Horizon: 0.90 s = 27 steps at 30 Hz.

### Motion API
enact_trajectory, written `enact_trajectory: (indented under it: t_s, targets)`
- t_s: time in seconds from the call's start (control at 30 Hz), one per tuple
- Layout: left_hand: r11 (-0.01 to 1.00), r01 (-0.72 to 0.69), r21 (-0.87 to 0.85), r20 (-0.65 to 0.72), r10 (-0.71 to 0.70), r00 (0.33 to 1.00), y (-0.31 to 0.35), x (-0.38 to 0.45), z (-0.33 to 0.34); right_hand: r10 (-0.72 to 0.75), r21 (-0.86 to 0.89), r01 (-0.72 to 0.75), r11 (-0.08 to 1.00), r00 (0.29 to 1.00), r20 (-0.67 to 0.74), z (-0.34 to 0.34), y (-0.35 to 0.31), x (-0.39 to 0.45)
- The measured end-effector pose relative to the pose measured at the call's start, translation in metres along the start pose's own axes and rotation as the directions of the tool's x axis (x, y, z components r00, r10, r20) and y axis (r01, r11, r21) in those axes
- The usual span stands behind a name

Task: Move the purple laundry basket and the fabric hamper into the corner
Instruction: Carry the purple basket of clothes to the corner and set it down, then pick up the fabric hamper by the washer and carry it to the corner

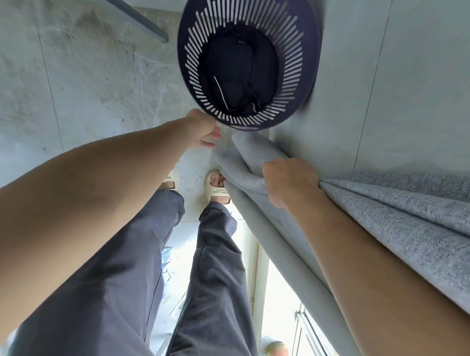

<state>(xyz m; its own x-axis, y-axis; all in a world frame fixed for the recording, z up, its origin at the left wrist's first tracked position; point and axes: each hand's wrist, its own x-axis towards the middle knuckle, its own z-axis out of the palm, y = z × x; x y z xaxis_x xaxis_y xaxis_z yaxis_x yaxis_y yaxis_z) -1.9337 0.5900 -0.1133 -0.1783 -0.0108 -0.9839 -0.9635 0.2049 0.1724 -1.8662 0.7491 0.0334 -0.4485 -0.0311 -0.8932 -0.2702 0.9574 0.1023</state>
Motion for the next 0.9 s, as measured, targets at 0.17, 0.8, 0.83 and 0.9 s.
enact_trajectory:
  t_s: [0.17, 0.8, 0.83, 0.9]
  targets:
    - [0.960, -0.086, 0.268, -0.030, 0.097, 0.995, -0.025, -0.024, -0.050, 0.021, -0.062, -0.027, 0.998, 0.996, -0.086, 0.006, -0.016, -0.016]
    - [0.862, 0.006, 0.507, -0.164, 0.090, 0.982, -0.174, -0.151, -0.076, -0.191, -0.125, 0.173, 0.977, 0.969, -0.154, 0.038, -0.045, -0.092]
    - [0.877, -0.015, 0.481, -0.146, 0.097, 0.985, -0.174, -0.159, -0.064, -0.194, -0.138, 0.174, 0.975, 0.970, -0.146, 0.038, -0.044, -0.096]
    - [0.891, -0.051, 0.451, -0.115, 0.115, 0.987, -0.171, -0.175, -0.042, -0.201, -0.157, 0.180, 0.971, 0.970, -0.133, 0.039, -0.042, -0.102]
